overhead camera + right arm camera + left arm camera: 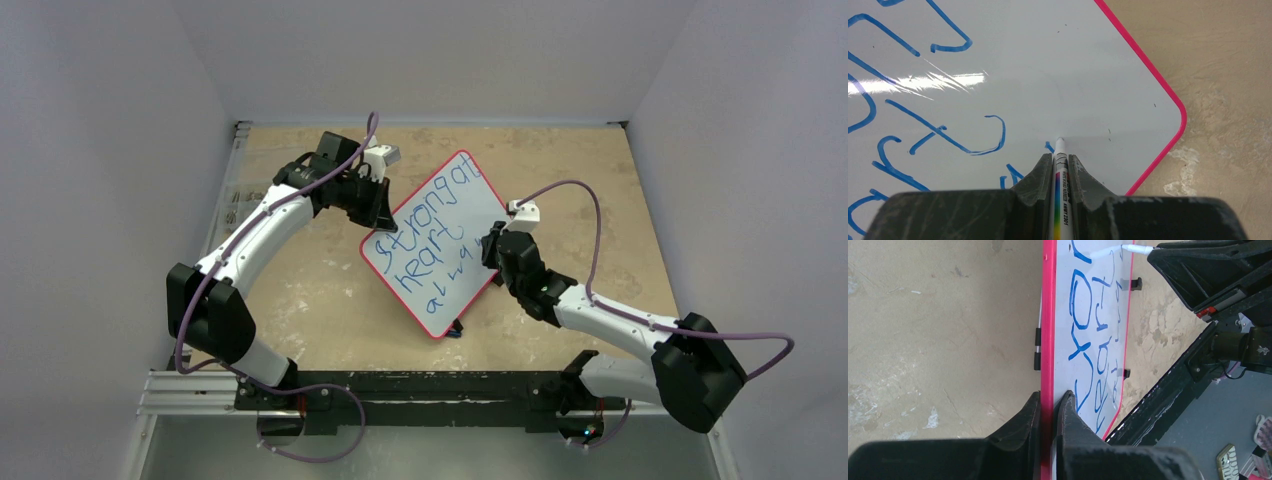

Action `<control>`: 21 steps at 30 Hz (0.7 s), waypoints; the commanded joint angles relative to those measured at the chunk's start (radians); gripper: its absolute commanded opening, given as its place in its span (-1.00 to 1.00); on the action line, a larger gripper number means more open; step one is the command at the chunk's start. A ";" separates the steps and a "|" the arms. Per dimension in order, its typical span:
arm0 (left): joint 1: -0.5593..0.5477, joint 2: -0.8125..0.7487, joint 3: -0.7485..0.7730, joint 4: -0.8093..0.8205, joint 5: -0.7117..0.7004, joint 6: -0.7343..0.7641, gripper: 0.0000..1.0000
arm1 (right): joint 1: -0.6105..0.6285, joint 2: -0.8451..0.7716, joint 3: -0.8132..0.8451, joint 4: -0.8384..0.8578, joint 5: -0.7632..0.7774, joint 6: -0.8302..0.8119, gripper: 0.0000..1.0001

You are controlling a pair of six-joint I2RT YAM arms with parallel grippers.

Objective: Write a sentence on the whiteboard

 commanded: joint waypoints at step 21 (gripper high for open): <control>0.024 0.030 -0.007 -0.119 -0.372 0.126 -1.00 | -0.023 0.020 0.030 -0.010 -0.075 -0.015 -1.00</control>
